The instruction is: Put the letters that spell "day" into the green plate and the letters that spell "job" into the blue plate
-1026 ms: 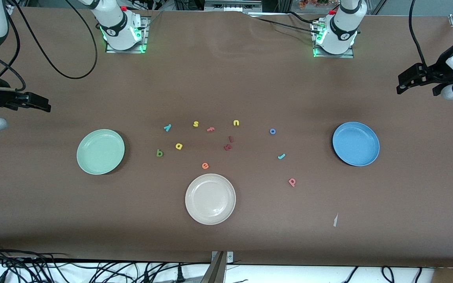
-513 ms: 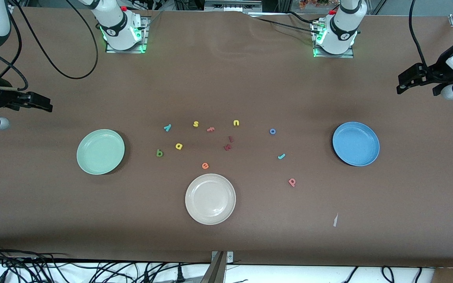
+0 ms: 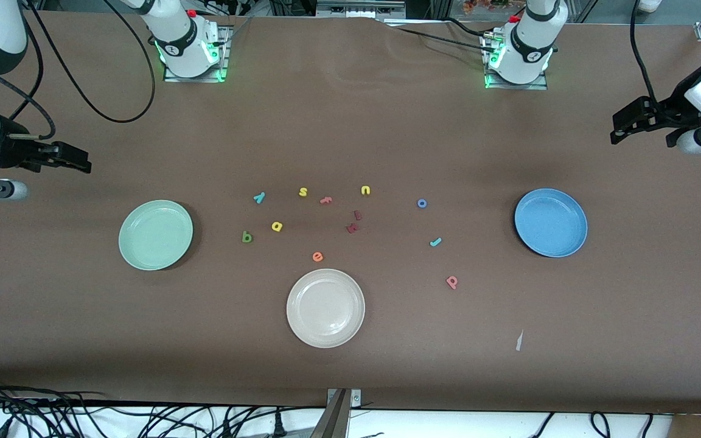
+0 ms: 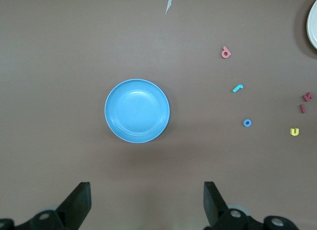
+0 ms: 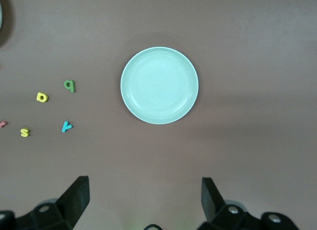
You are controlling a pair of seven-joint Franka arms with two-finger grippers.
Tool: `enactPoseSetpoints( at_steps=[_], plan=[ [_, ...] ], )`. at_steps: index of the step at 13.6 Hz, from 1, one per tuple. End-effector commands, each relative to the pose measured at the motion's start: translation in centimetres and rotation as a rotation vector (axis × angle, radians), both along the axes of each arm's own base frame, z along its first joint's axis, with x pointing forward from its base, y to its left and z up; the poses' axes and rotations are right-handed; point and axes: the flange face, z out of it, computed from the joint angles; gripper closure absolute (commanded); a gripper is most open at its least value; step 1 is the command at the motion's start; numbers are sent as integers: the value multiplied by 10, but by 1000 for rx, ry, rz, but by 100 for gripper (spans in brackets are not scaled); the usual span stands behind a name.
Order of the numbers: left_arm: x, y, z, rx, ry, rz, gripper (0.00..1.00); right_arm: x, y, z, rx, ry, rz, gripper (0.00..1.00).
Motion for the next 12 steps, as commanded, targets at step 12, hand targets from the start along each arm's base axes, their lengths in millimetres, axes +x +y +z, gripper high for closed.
enactPoseSetpoints(
  at_steps=[12],
  plan=[
    [-2,-73,-69,-20,-4,-117,0,38,40,-103,98,105,6,0]
  ],
)
